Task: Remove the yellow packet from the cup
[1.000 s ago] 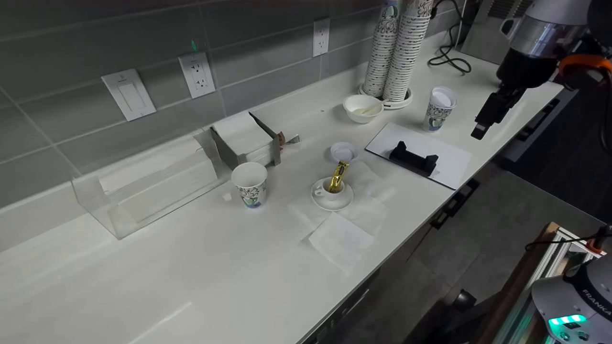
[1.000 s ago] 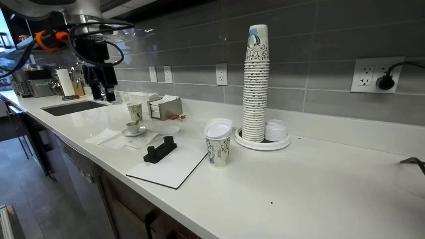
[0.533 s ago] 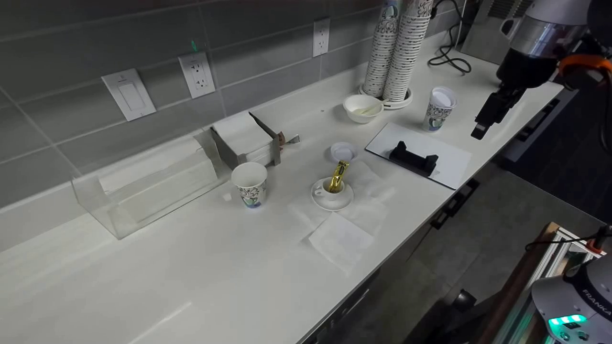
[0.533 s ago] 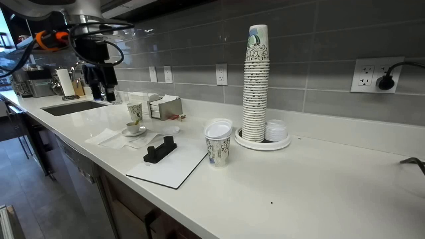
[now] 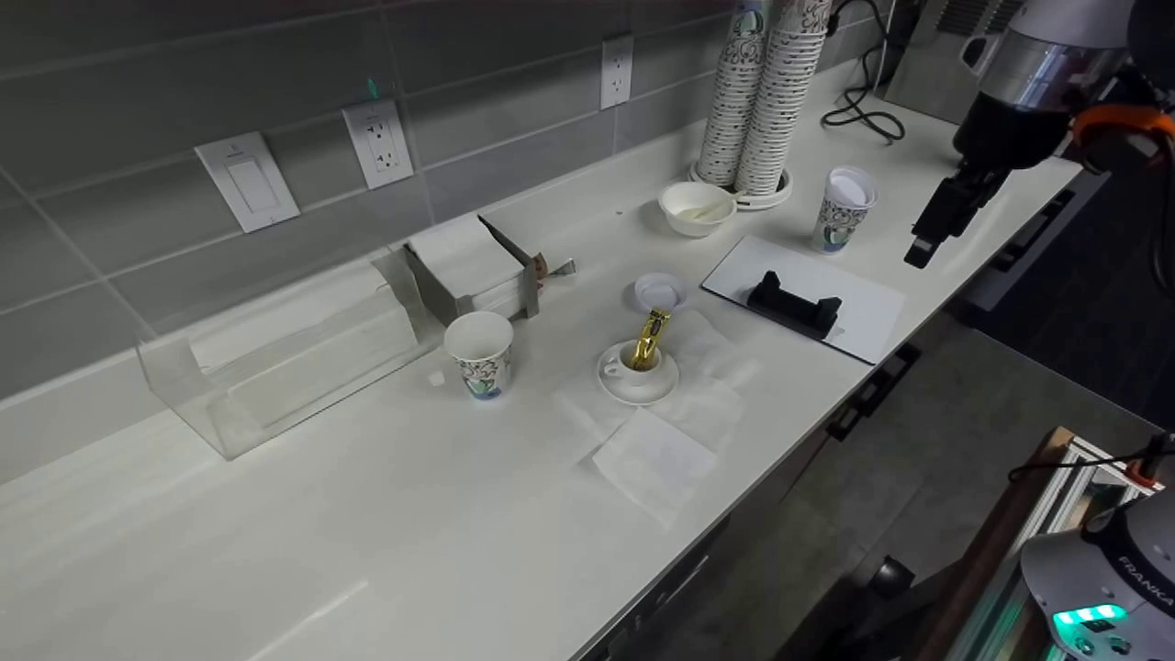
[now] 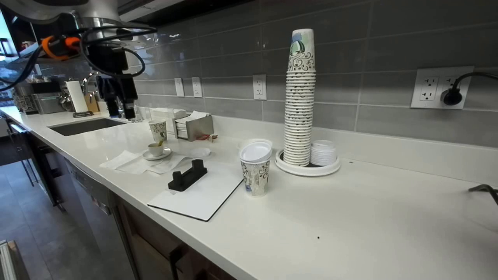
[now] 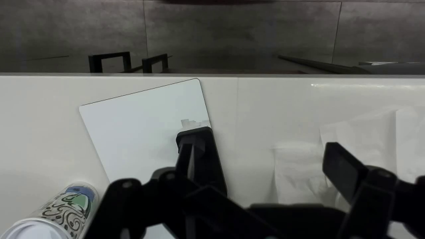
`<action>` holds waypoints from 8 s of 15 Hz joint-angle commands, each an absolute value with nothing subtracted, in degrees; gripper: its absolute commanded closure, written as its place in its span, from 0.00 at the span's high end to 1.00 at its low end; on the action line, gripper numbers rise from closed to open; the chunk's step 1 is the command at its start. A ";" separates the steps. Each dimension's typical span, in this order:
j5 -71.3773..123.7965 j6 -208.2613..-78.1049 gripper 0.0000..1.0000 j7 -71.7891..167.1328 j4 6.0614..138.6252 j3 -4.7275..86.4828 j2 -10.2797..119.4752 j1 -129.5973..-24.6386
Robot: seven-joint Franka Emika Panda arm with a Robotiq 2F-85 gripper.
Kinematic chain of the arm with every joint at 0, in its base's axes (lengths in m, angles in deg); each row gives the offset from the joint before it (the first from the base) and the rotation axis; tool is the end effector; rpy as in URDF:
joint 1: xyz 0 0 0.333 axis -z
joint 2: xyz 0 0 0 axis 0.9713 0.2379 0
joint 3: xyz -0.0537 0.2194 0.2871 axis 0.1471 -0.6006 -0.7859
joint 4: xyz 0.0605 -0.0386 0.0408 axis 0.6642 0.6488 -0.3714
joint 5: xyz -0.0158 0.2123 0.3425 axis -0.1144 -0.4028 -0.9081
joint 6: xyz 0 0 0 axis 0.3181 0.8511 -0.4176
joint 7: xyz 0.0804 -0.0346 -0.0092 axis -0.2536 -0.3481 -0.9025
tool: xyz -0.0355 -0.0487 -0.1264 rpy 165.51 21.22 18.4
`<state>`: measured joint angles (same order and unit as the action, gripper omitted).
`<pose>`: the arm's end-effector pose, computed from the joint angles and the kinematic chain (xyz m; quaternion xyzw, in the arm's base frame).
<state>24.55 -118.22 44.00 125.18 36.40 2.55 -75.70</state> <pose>0.3416 -0.0020 0.4827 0.9999 -0.0053 -0.0003 0.0130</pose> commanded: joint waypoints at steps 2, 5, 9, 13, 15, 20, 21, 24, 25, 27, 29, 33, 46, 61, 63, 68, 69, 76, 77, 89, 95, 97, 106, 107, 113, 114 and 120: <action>24.58 -118.08 1.00 44.05 125.07 36.46 2.57 -75.79; 24.58 -118.08 1.00 44.05 125.07 36.46 2.57 -75.79; 24.99 -118.92 1.00 45.69 125.35 35.73 1.60 -75.43; 24.87 -120.56 1.00 50.38 124.22 33.77 -0.42 -75.10; 24.11 -121.14 1.00 52.44 122.94 33.17 -0.43 -75.34; 20.38 -121.62 1.00 44.82 119.53 35.94 2.63 -79.02; 20.28 -122.03 1.00 41.23 119.57 36.70 2.63 -79.96; 21.76 -121.18 1.00 41.25 120.33 35.78 1.82 -79.17; 21.77 -121.18 1.00 39.77 120.29 36.11 1.98 -79.47; 21.81 -121.18 1.00 38.58 120.27 36.31 2.04 -79.61; 21.81 -121.18 1.00 38.31 120.26 36.32 2.04 -79.68; 19.45 -122.82 1.00 42.23 117.87 34.46 4.32 -80.53; 12.25 -151.72 1.00 60.11 114.80 24.73 26.82 -84.15; -16.10 -171.58 1.00 29.18 113.51 29.72 40.27 -88.95; -25.43 -166.89 1.00 20.09 110.74 28.45 41.80 -87.46; -29.27 -157.73 1.00 17.52 112.68 29.51 43.18 -84.06; -28.61 -156.22 1.00 17.93 113.13 29.69 43.43 -83.64; -28.40 -162.55 0.95 22.59 112.73 29.61 45.65 -82.23; -28.72 -163.00 0.93 22.48 112.42 29.50 45.87 -82.06; -31.30 -162.59 0.89 13.15 106.99 28.45 48.21 -82.08; -29.70 -158.58 0.86 10.85 104.27 27.14 50.83 -81.22; -29.70 -156.95 0.80 10.39 104.19 27.01 51.14 -80.91; -28.47 -156.10 0.38 12.10 105.01 27.66 51.84 -81.21; -28.07 -156.24 0.32 12.48 104.90 27.72 51.92 -81.22; -23.35 -153.11 0.00 14.82 107.79 27.93 48.40 -81.18; -22.89 -153.06 0.00 14.88 108.22 27.79 47.58 -81.20; -17.73 -155.06 0.00 20.47 113.70 28.03 38.10 -82.19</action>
<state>-20.64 -154.31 16.34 108.84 27.98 45.18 -81.74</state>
